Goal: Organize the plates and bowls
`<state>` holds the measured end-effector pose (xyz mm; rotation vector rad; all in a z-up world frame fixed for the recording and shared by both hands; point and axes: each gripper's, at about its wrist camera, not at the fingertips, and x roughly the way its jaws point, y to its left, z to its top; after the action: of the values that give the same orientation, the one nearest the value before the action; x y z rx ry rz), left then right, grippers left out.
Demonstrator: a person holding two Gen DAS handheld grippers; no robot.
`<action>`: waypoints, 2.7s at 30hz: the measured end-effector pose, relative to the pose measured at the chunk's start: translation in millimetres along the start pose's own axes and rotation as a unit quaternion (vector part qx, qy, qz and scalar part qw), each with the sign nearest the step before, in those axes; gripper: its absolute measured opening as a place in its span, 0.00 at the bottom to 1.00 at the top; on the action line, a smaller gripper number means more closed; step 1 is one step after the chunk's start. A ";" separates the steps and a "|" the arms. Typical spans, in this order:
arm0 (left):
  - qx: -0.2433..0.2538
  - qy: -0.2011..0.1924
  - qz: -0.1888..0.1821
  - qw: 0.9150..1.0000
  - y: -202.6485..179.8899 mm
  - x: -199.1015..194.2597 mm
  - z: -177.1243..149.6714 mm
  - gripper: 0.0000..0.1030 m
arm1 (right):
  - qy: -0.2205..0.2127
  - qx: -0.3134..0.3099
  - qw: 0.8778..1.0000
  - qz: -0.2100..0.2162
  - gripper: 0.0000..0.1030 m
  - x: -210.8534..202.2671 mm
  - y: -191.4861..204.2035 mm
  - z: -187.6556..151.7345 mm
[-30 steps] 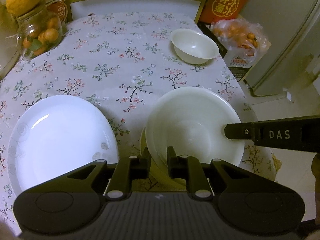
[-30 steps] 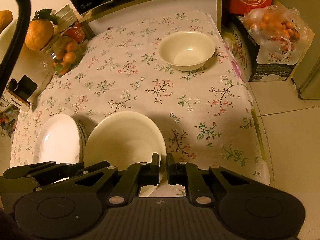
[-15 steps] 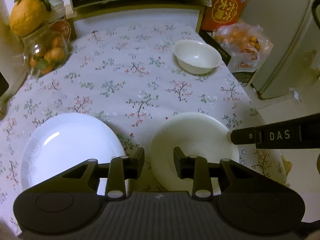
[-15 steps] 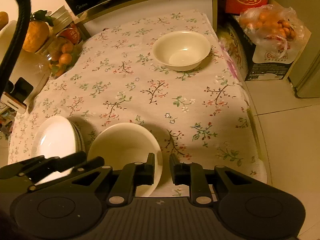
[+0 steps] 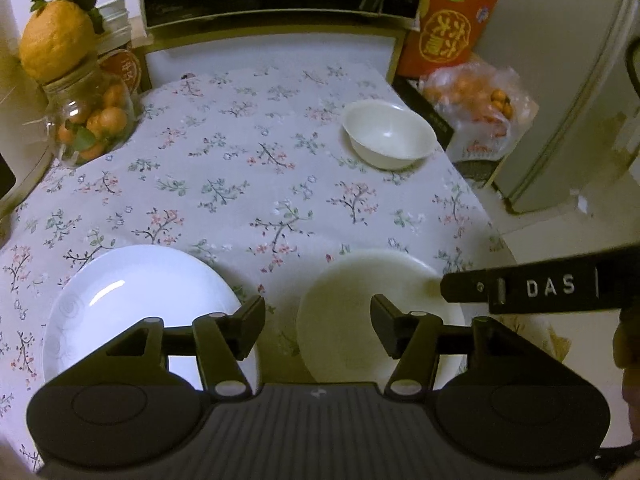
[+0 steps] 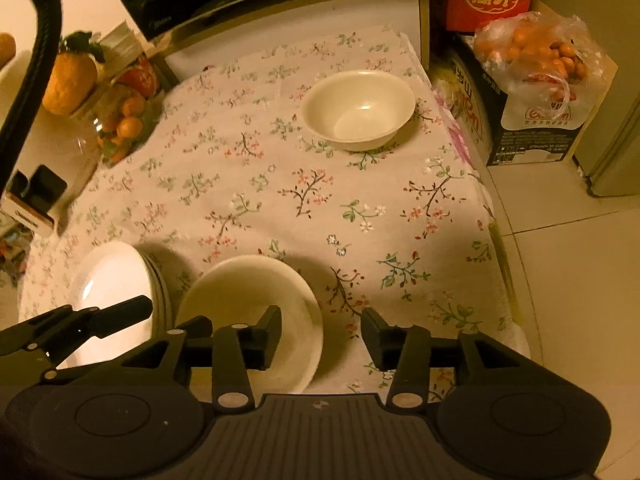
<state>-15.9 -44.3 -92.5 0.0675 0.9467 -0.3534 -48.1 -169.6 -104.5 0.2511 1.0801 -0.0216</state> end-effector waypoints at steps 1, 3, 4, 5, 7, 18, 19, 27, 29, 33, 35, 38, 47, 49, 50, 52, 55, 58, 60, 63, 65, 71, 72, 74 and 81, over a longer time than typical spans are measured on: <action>-0.006 0.001 -0.001 1.000 2.1 0.1 1.8 0.54 | -0.002 0.000 1.000 0.000 0.46 -0.5 0.1 0.7; -0.021 0.003 -0.004 1.000 6.7 0.9 5.2 0.54 | -0.007 0.003 1.000 0.001 0.50 -2.1 -0.3 1.7; -0.029 0.003 -0.003 1.000 9.3 1.1 7.1 0.54 | -0.009 0.004 1.000 0.003 0.53 -3.1 -0.5 2.2; -0.034 0.003 -0.003 0.999 10.9 1.4 8.6 0.54 | -0.012 0.006 1.000 0.006 0.54 -4.4 -0.9 2.8; -0.040 0.003 -0.004 0.999 13.6 1.6 11.5 0.54 | -0.019 0.011 1.000 0.009 0.58 -6.4 -2.0 4.2; -0.048 -0.014 -0.006 0.999 16.4 6.7 36.5 0.61 | -0.051 0.055 0.997 0.001 0.74 -12.6 -20.4 17.8; -0.047 -0.016 -0.006 0.999 16.0 9.1 40.5 0.62 | -0.053 0.060 0.997 -0.002 0.75 -12.2 -22.8 19.5; -0.075 -0.026 -0.017 0.997 23.3 32.7 69.5 0.68 | -0.076 0.128 0.989 -0.012 0.80 -6.6 -46.2 37.9; -0.075 -0.032 -0.023 0.996 24.3 38.6 76.5 0.71 | -0.082 0.145 0.986 -0.018 0.80 -3.9 -52.6 43.4; -0.108 -0.023 -0.046 0.993 30.7 52.7 87.4 0.74 | -0.095 0.190 0.977 -0.012 0.80 1.4 -69.0 54.7; -0.121 -0.021 -0.058 0.991 31.7 60.3 92.2 0.77 | -0.102 0.208 0.973 -0.007 0.80 4.2 -76.6 58.8; -0.129 -0.020 -0.063 0.989 32.5 72.3 98.4 0.79 | -0.110 0.231 0.967 -0.009 0.80 11.3 -85.8 63.1; -0.133 -0.010 -0.070 0.989 31.2 103.7 110.2 0.82 | -0.113 0.281 0.953 0.003 0.80 35.3 -106.7 73.2; -0.137 -0.009 -0.071 0.988 32.2 108.6 112.2 0.82 | -0.114 0.280 0.953 0.002 0.80 40.2 -107.8 76.1; -0.141 -0.011 -0.073 0.987 32.4 110.5 113.1 0.83 | -0.114 0.278 0.954 0.002 0.80 42.4 -107.7 77.8; -0.142 -0.010 -0.075 0.987 30.6 114.5 114.3 0.83 | -0.116 0.274 0.955 0.001 0.80 46.6 -108.5 81.6; -0.133 -0.010 -0.076 0.988 24.3 120.6 116.4 0.83 | -0.120 0.276 0.954 0.005 0.80 51.1 -111.7 85.8; -0.130 -0.011 -0.079 0.988 19.9 126.4 117.4 0.81 | -0.123 0.285 0.951 0.008 0.79 54.0 -114.9 88.0; -0.128 -0.010 -0.079 0.989 16.7 130.7 117.3 0.80 | -0.121 0.284 0.951 0.009 0.78 57.5 -112.9 90.4; -0.122 -0.013 -0.077 0.989 12.2 135.4 116.8 0.72 | -0.118 0.270 0.955 0.010 0.75 66.0 -106.7 94.3; -0.117 -0.014 -0.077 0.990 8.5 137.8 117.2 0.67 | -0.115 0.260 0.959 0.014 0.68 74.4 -102.7 97.1; -0.088 -0.011 -0.064 0.994 -2.0 148.1 116.3 0.36 | -0.101 0.261 0.960 0.030 0.40 94.6 -100.7 101.9; -0.085 -0.006 -0.063 0.994 -3.0 150.2 115.4 0.30 | -0.097 0.259 0.960 0.030 0.33 95.8 -99.4 102.1; -0.082 -0.006 -0.069 0.994 -5.1 151.3 114.1 0.21 | -0.090 0.247 0.965 0.026 0.21 96.4 -95.1 103.2; -0.048 -0.016 -0.056 0.997 -15.8 141.7 112.5 0.12 | -0.083 0.219 0.972 0.025 0.07 92.5 -86.9 105.7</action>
<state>142.2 -120.6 -138.8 -0.0802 0.9364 -0.4113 75.5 -266.9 -155.0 0.6629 0.8926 -0.2340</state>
